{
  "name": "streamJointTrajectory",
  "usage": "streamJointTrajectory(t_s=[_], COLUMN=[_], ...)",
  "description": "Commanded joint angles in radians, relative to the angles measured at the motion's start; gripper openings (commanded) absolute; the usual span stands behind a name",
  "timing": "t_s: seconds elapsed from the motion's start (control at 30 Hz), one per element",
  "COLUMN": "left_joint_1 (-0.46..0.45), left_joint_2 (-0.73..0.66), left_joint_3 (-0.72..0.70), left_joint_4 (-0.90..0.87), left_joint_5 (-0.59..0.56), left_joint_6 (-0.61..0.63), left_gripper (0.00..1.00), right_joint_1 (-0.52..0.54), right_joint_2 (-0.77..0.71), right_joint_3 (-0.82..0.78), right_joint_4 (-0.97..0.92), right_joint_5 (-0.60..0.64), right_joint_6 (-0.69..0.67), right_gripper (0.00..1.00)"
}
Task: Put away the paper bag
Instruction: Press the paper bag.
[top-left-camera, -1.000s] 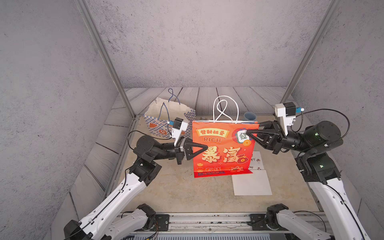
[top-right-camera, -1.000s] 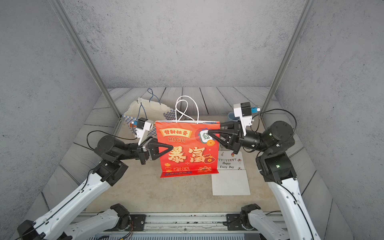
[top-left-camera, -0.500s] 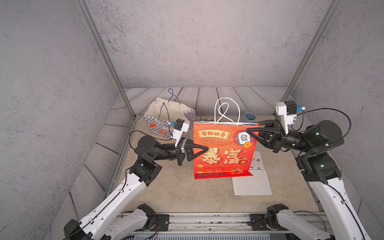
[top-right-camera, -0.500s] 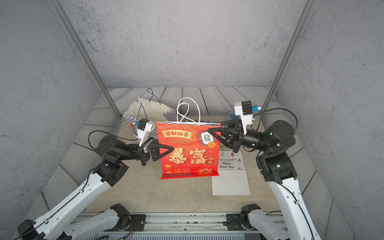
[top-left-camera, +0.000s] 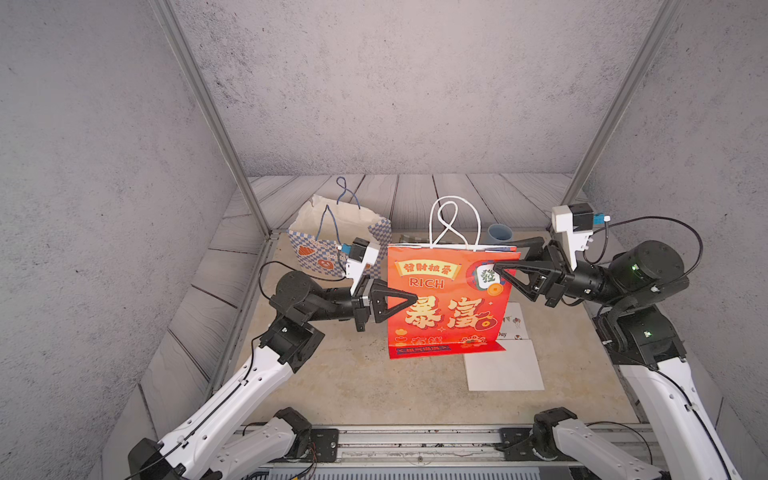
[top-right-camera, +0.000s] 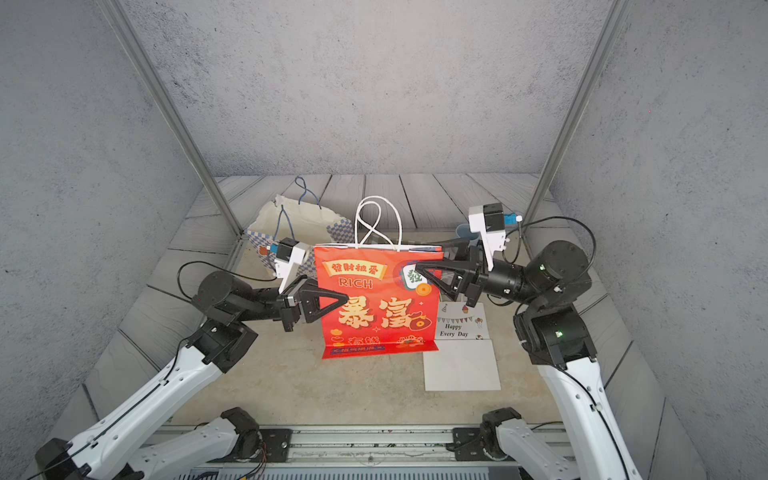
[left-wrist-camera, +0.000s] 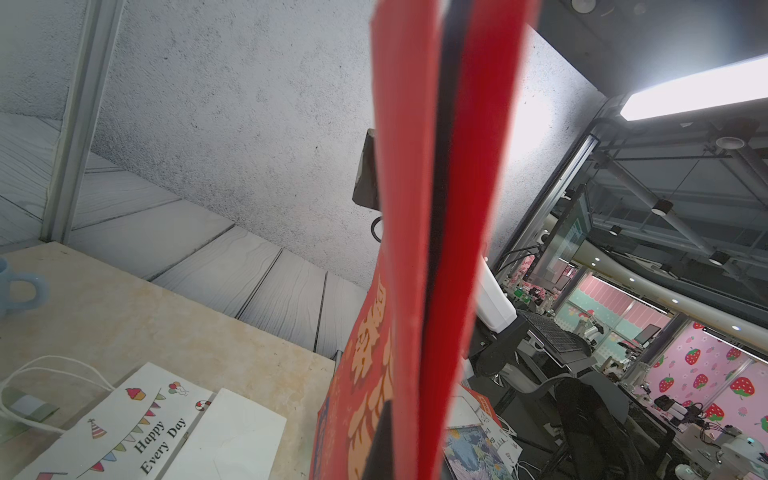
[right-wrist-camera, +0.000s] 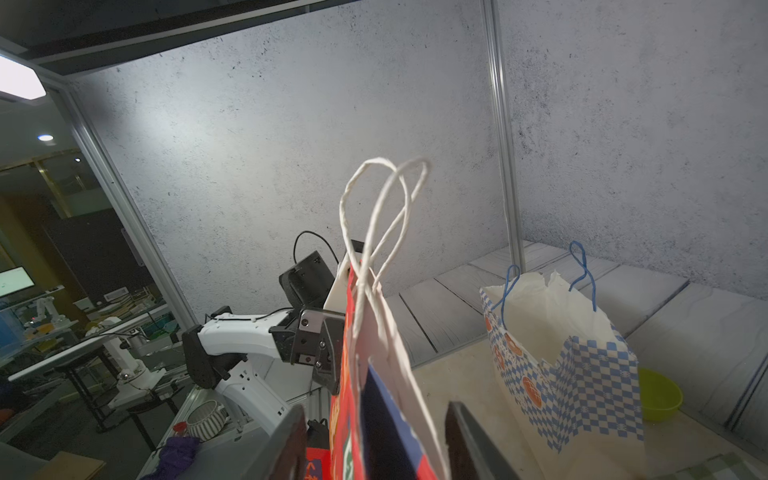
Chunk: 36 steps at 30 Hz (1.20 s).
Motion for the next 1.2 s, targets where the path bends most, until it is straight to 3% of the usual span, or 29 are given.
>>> streamJointTrajectory(t_s=[0.0, 0.37, 0.57, 0.67, 0.7, 0.8, 0.87, 0.97, 1.07, 1.17], left_joint_1=[-0.006, -0.009, -0.012, -0.012, -0.012, -0.012, -0.012, -0.010, -0.010, -0.009], left_joint_2=[0.001, 0.021, 0.030, 0.029, 0.030, 0.033, 0.031, 0.022, 0.017, 0.026], left_joint_3=[0.048, 0.114, 0.116, 0.116, 0.116, 0.115, 0.114, 0.117, 0.121, 0.120], left_joint_4=[0.064, 0.132, 0.136, 0.137, 0.135, 0.132, 0.128, 0.079, 0.023, 0.004], left_joint_5=[-0.007, -0.013, -0.014, -0.025, -0.027, -0.027, -0.028, -0.041, -0.059, -0.070], left_joint_6=[-0.023, -0.078, -0.096, -0.091, -0.089, -0.086, -0.081, -0.042, 0.019, 0.050], left_gripper=[0.00, 0.00, 0.00, 0.00, 0.00, 0.00, 0.00, 0.00, 0.00, 0.00], right_joint_1=[0.002, 0.004, 0.003, 0.003, 0.003, 0.003, 0.002, 0.003, 0.003, 0.003], right_joint_2=[-0.044, -0.074, -0.063, -0.063, -0.066, -0.088, -0.119, -0.180, -0.254, -0.335], right_joint_3=[-0.028, -0.073, -0.071, -0.069, -0.069, -0.051, -0.028, -0.003, -0.005, -0.054], right_joint_4=[-0.056, -0.135, -0.087, -0.083, -0.085, -0.171, -0.276, -0.418, -0.484, -0.573], right_joint_5=[0.017, -0.065, -0.101, -0.106, -0.104, -0.040, 0.019, 0.188, 0.360, 0.416], right_joint_6=[-0.056, -0.076, -0.032, -0.027, -0.028, -0.126, -0.243, -0.394, -0.452, -0.493], right_gripper=[0.69, 0.67, 0.37, 0.33, 0.39, 0.80, 0.90, 0.99, 0.99, 0.99])
